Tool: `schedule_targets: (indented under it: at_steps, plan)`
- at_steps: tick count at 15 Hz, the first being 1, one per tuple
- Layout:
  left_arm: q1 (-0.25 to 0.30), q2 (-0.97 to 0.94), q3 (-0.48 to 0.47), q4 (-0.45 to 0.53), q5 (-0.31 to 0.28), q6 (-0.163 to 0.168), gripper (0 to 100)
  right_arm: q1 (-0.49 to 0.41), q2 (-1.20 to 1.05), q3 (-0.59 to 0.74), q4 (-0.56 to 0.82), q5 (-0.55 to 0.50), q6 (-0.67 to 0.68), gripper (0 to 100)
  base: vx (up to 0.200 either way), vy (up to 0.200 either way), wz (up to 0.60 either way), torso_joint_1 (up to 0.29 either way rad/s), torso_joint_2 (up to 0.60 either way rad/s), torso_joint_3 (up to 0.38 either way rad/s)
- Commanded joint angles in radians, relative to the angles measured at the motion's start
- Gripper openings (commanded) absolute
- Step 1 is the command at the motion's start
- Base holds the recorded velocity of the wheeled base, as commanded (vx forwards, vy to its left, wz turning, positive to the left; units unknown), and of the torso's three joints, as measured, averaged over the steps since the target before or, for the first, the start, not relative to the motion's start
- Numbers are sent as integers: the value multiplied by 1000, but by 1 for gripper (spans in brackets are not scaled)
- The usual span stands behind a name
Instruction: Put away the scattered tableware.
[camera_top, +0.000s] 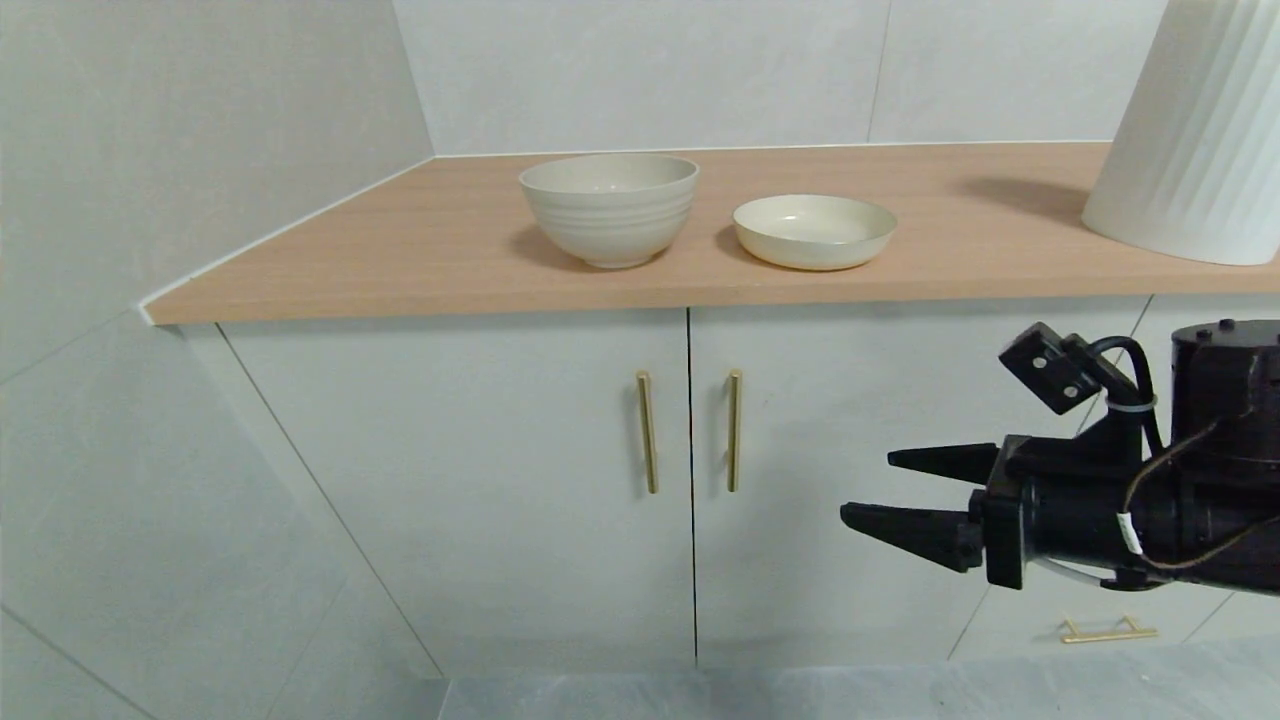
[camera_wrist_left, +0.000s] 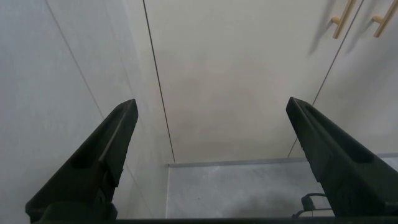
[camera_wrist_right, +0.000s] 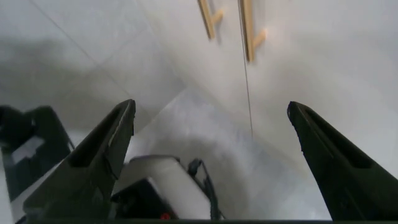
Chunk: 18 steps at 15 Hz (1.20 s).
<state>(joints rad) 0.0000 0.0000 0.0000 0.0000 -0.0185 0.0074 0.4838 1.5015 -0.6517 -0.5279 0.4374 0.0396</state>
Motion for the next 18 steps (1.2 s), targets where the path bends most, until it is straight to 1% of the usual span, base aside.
schedule_targets:
  at_steps: [1, 4, 5, 6, 8, 9, 11, 12, 16, 18]
  plan:
    - [0, 0, 0, 0, 0, 0, 100, 18, 105, -80, -37, 0, 0, 100, 0, 0, 0, 0, 0, 0]
    - [0, 0, 0, 0, 0, 0, 100, 27, 214, -160, -109, -2, 11, 100, 0, 0, 0, 0, 0, 0]
    - [0, 0, 0, 0, 0, 0, 100, 33, 247, -184, -123, -3, 48, 100, 0, 0, 0, 0, 0, 0]
    - [0, 0, 0, 0, 0, 0, 100, 62, 260, -186, -141, -3, 92, 100, 0, 0, 0, 0, 0, 0]
    - [0, 0, 0, 0, 0, 2, 100, 81, 301, -181, -205, -3, 154, 100, 0, 0, 0, 0, 0, 0]
    - [0, 0, 0, 0, 0, 0, 100, 87, 332, -184, -253, -6, 161, 100, 0, 0, 0, 0, 0, 0]
    - [0, 0, 0, 0, 0, 2, 100, 96, 362, -177, -305, -25, 189, 100, 0, 0, 0, 0, 0, 0]
    - [0, 0, 0, 0, 0, 6, 100, 98, 368, -177, -319, -26, 195, 100, 0, 0, 0, 0, 0, 0]
    - [0, 0, 0, 0, 0, 5, 100, 99, 399, -183, -340, -28, 217, 100, 0, 0, 0, 0, 0, 0]
    - [0, 0, 0, 0, 0, 3, 100, 101, 439, -181, -400, -29, 244, 100, 0, 0, 0, 0, 0, 0]
